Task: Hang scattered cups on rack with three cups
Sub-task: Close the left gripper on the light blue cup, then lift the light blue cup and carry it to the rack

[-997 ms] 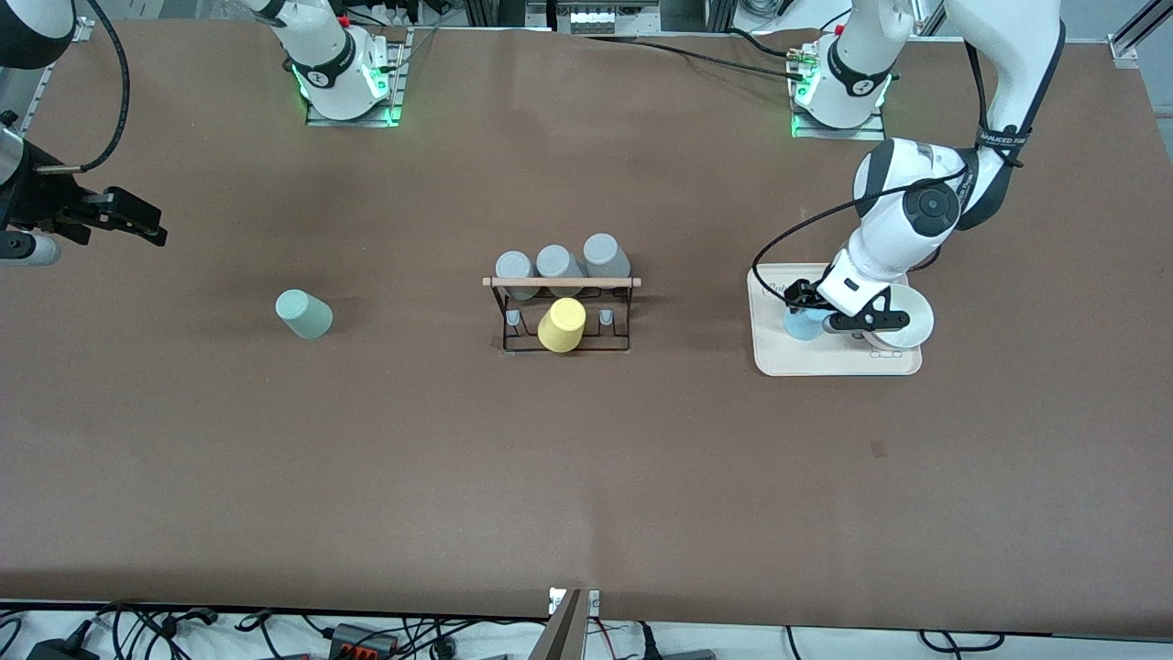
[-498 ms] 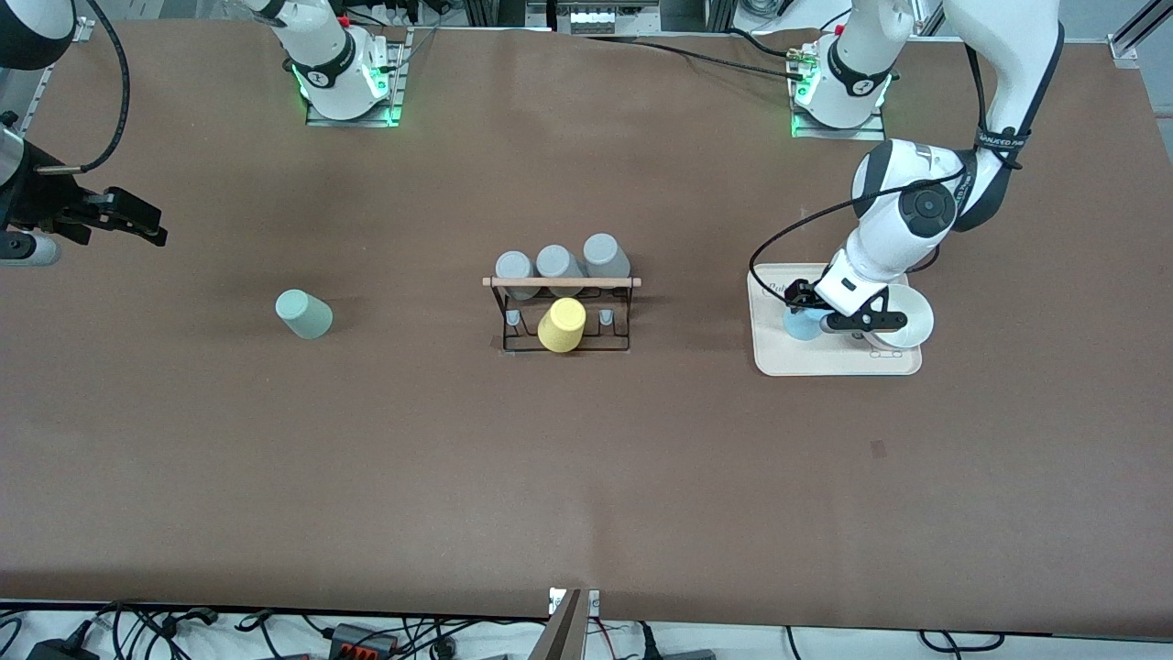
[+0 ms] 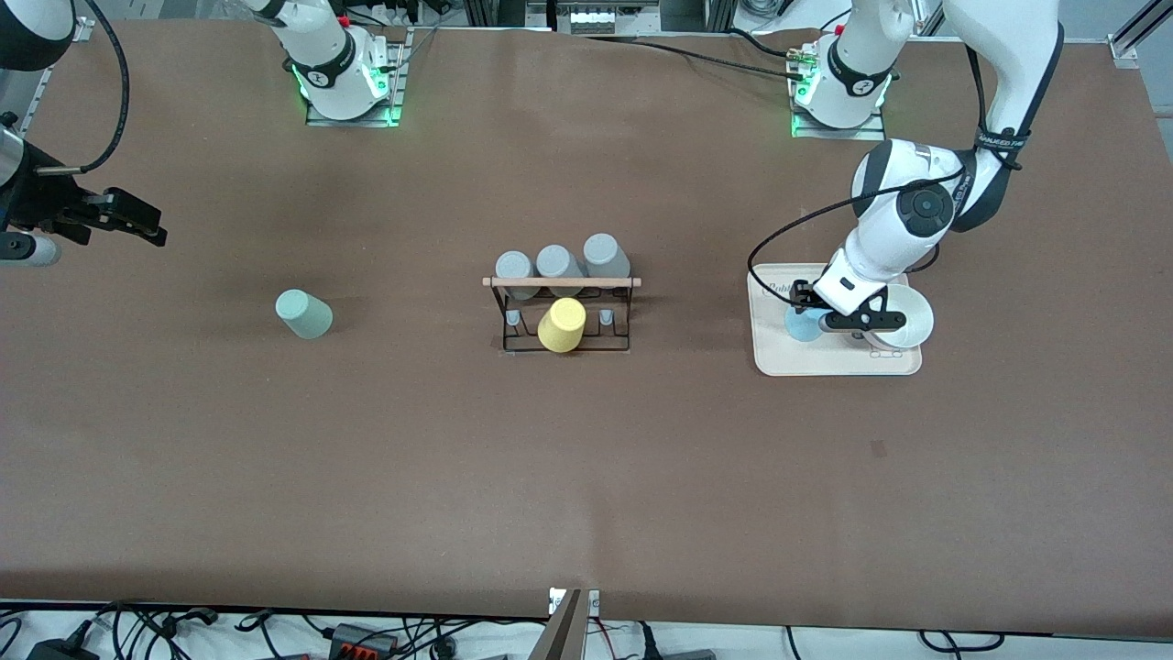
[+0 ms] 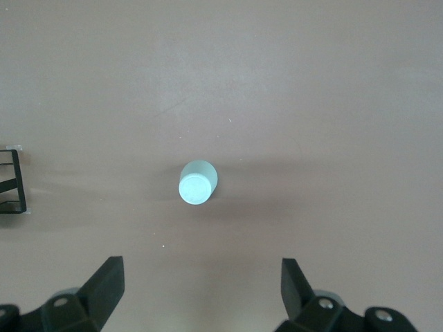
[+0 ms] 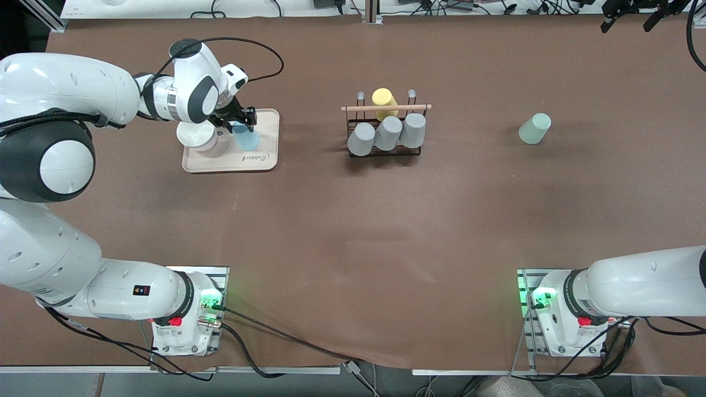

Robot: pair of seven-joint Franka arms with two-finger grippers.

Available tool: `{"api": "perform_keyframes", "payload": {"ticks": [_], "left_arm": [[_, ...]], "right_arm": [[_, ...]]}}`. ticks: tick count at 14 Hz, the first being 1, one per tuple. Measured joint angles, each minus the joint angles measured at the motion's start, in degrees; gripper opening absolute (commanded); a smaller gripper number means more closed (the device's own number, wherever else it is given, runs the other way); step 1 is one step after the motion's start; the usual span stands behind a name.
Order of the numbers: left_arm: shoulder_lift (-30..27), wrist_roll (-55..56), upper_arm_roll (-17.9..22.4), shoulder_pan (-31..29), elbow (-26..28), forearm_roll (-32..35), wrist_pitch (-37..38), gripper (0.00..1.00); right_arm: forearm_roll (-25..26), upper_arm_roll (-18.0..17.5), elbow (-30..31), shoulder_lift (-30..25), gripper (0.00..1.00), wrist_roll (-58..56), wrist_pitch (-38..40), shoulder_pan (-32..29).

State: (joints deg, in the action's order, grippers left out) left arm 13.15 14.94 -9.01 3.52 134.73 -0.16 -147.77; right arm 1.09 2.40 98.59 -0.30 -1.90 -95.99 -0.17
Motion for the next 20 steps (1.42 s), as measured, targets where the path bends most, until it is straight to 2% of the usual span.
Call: {"api": "perform_keyframes", "payload": {"ticks": [2, 4, 6, 9, 12, 16, 20], "left_arm": [[0.00, 0.15, 0.00, 0.00, -0.01, 0.00, 0.00, 0.14], [-0.17, 1.38, -0.04, 0.00, -0.30, 0.00, 0.48, 0.11], [-1.73, 4.80, -1.48, -0.04, -3.13, 0.00, 7.15, 0.09], [-5.67, 12.45, -6.16, 0.19, -15.84, 0.00, 26.55, 0.09], [-6.80, 16.55, -9.49, 0.36, -27.87, 0.00, 36.96, 0.09], [-3.12, 19.59, -12.16, 1.49, -35.52, 0.00, 39.09, 0.08], [1.67, 20.34, -12.41, 7.42, -41.35, 1.37, 39.11, 0.08]], "right_arm": [[0.00, 0.00, 0.00, 0.00, 1.00, 0.00, 0.00, -0.01], [0.00, 0.00, 0.00, 0.01, 1.00, 0.00, 0.00, -0.01], [0.00, 0.01, 0.01, 0.01, 1.00, 0.00, 0.00, -0.04], [0.00, 0.01, 0.01, 0.01, 1.00, 0.00, 0.00, -0.05], [0.00, 0.01, 0.01, 0.01, 1.00, 0.00, 0.00, -0.05], [0.00, 0.01, 0.01, 0.01, 1.00, 0.00, 0.00, -0.06], [0.00, 0.02, 0.01, 0.01, 1.00, 0.00, -0.04, -0.12]]}}
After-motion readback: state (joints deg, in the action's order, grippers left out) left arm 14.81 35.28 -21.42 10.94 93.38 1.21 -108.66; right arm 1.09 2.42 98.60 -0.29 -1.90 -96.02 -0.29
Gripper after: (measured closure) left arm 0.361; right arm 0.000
